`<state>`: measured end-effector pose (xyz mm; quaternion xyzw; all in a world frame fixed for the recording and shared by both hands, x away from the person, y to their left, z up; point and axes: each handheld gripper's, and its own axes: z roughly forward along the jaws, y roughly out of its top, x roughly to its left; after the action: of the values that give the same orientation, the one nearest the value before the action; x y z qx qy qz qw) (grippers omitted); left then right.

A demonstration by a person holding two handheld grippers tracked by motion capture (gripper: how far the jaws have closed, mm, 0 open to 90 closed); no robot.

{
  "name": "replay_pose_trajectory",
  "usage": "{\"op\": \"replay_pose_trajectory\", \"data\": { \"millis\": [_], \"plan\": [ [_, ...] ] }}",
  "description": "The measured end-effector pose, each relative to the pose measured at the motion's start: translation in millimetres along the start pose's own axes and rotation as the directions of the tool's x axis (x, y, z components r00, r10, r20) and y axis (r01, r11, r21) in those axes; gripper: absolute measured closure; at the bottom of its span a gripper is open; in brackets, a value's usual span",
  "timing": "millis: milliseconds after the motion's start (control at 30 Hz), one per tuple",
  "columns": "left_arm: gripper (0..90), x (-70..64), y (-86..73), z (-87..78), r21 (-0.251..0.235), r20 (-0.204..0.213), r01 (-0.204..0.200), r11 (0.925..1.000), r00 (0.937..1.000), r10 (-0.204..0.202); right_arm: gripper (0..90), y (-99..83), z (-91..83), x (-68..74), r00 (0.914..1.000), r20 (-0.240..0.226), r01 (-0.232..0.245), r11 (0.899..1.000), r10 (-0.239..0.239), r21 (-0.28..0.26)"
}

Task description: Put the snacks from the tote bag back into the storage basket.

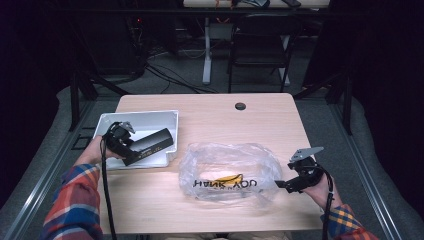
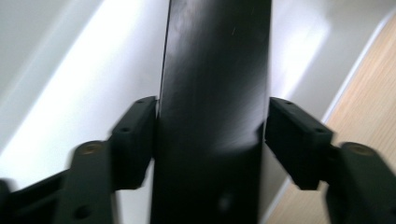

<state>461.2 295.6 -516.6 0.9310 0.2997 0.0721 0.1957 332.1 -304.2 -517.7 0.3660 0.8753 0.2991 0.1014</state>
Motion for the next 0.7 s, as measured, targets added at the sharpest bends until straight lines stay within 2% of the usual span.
{"op": "replay_pose_trajectory", "data": {
  "millis": [67,167,300,367,400,433,467,500,533,567,600,633,667,700],
  "plan": [
    [26.1,-0.3,-0.7,-4.0,-0.027,-0.003,0.01,0.9996,0.9999,-0.01,12.9,-0.1,0.1,-0.3,1.0,-0.001,0.0,1.0,0.0,-0.002],
    [26.0,-0.7,0.5,-13.1,-0.089,-0.006,0.03,0.9956,0.9995,-0.03,13.0,0.4,0.1,-0.3,1.0,-0.003,0.005,1.0,-0.005,-0.001],
    [31.7,-1.7,9.1,-24.3,-0.139,-0.012,0.053,0.9888,0.9984,-0.055,13.0,1.1,-0.2,0.2,1.0,-0.003,0.007,1.0,-0.007,-0.005],
    [38.8,-3.1,14.6,-27.4,-0.164,-0.037,0.063,0.9845,0.9968,-0.07,13.0,1.1,-0.6,0.6,1.0,-0.001,-0.001,1.0,0.001,-0.01],
    [39.9,-3.6,16.4,-28.1,-0.175,-0.032,0.069,0.9821,0.9966,-0.076,12.9,1.3,-1.4,0.2,1.0,-0.001,0.003,1.0,-0.003,-0.008],
    [42.9,-5.3,20.3,-28.4,-0.182,-0.076,0.073,0.9806,0.9932,-0.088,13.0,1.3,-1.9,0.4,1.0,0.0,0.0,1.0,0.0,-0.009],
    [47.7,-6.3,22.5,-28.5,-0.19,-0.093,0.078,0.9787,0.991,-0.097,13.0,1.2,-2.1,0.4,1.0,-0.002,-0.001,1.0,0.001,-0.017],
    [49.3,-6.7,25.1,-29.0,-0.204,-0.082,0.091,0.9747,0.9906,-0.109,13.0,1.0,-2.3,0.2,1.0,0.002,0.0,1.0,0.0,-0.022],
    [53.5,-7.3,28.5,-28.8,-0.212,-0.093,0.105,0.9715,0.9875,-0.127,13.1,0.9,-3.0,0.2,1.0,0.004,-0.001,1.0,0.001,-0.017],
    [56.9,-8.7,33.3,-27.9,-0.21,-0.117,0.123,0.97,0.9818,-0.15,13.1,0.6,-2.8,0.3,1.0,0.004,-0.005,1.0,0.005,-0.019],
    [59.9,-8.9,36.9,-27.0,-0.211,-0.114,0.141,0.9673,0.9794,-0.167,13.2,0.6,-2.8,-0.1,1.0,0.001,-0.004,1.0,0.004,-0.015],
    [63.3,-9.4,40.0,-26.0,-0.207,-0.128,0.148,0.9671,0.9758,-0.177,13.2,0.7,-2.8,-0.3,1.0,-0.002,-0.004,1.0,0.004,-0.011],
    [66.5,-10.3,44.0,-24.4,-0.2,-0.156,0.16,0.9666,0.9688,-0.192,13.2,0.7,-2.5,-0.2,1.0,-0.002,-0.004,1.0,0.004,-0.012],
    [70.5,-10.3,47.6,-22.7,-0.195,-0.156,0.172,0.9656,0.9665,-0.204,13.2,0.9,-2.3,-0.1,1.0,-0.002,-0.003,1.0,0.003,-0.01]
  ]
}}
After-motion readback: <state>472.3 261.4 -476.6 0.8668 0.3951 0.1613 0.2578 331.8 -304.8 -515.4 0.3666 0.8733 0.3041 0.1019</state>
